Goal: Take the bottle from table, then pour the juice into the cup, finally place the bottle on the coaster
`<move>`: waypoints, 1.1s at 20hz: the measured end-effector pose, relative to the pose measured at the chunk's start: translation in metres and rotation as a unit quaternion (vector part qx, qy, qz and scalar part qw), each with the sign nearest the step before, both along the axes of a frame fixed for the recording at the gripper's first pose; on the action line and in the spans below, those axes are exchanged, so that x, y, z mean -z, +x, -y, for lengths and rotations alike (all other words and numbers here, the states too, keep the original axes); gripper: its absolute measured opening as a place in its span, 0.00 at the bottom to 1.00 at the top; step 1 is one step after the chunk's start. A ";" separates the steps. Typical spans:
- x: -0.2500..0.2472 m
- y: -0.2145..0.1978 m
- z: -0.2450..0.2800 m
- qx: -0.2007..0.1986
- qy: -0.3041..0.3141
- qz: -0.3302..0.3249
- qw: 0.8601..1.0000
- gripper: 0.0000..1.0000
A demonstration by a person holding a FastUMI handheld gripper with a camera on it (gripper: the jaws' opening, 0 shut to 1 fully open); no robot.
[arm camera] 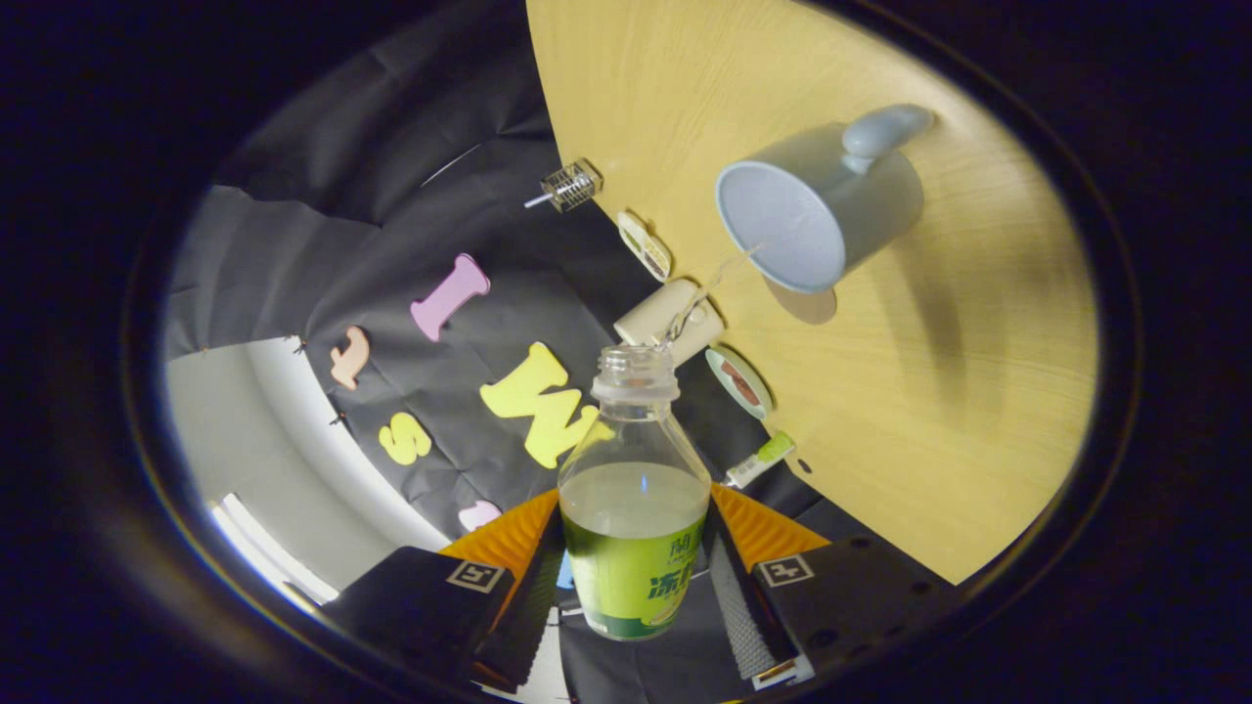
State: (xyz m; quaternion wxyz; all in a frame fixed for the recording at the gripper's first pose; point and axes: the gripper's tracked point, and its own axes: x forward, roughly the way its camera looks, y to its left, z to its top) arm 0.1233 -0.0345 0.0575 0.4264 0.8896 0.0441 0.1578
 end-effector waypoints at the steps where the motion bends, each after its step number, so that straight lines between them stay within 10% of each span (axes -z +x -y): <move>1: -0.003 -0.002 0.003 0.001 0.001 0.001 1.000 0.79; 22: -0.027 -0.005 0.017 -0.008 0.062 -0.008 0.998 0.79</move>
